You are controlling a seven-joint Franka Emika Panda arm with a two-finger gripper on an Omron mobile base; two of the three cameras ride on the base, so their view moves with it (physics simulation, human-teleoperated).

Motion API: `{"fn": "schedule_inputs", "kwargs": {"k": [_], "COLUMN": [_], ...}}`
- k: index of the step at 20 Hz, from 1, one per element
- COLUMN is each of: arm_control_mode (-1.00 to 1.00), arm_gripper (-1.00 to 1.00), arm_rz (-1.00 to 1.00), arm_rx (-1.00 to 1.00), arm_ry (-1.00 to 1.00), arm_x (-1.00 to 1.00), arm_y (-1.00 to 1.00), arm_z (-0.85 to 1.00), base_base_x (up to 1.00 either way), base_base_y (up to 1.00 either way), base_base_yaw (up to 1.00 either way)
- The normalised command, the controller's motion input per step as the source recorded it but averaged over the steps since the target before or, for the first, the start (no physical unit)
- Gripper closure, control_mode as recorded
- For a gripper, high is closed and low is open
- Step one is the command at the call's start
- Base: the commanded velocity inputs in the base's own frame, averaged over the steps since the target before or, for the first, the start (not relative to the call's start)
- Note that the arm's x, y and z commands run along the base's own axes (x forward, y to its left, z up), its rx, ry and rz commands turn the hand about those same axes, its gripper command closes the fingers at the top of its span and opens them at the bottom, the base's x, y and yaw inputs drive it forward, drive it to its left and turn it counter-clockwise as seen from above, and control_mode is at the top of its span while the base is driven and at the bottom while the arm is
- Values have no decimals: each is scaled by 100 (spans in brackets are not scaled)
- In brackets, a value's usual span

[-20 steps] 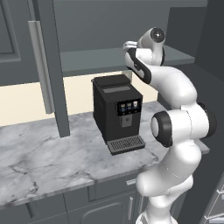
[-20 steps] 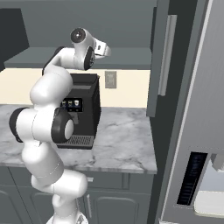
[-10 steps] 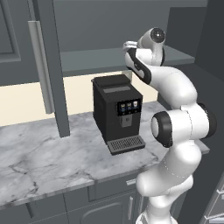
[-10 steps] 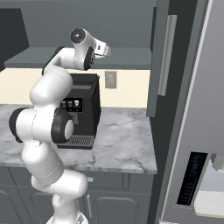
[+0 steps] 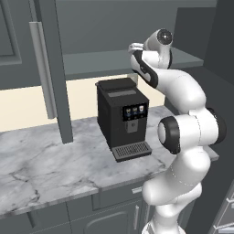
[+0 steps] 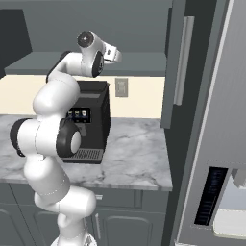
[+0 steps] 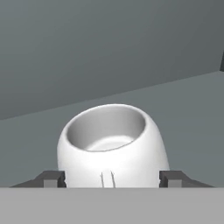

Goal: Open the cabinet directly in front. Then move the beer and the mug to the dining counter with the candle on it.

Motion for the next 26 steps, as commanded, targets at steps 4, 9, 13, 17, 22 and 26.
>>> {"fn": "schedule_inputs", "kwargs": {"k": [4,9,13,17,22,26], "arm_control_mode": [-100,-100,-100,-100,-100,-100], "arm_gripper": [100,100,100,100,100,100], "arm_rz": [0,0,0,0,0,0], "arm_rx": [0,0,0,0,0,0], "arm_ry": [0,-3,-4,-1,0,0], "arm_x": [0,-18,-45,-33,0,0], "arm_y": [0,0,-3,-2,0,0], "arm_z": [0,0,0,0,0,0], "base_base_x": [0,0,0,0,0,0], "base_base_y": [0,0,0,0,0,0], "base_base_yaw": [0,0,0,0,0,0]}}
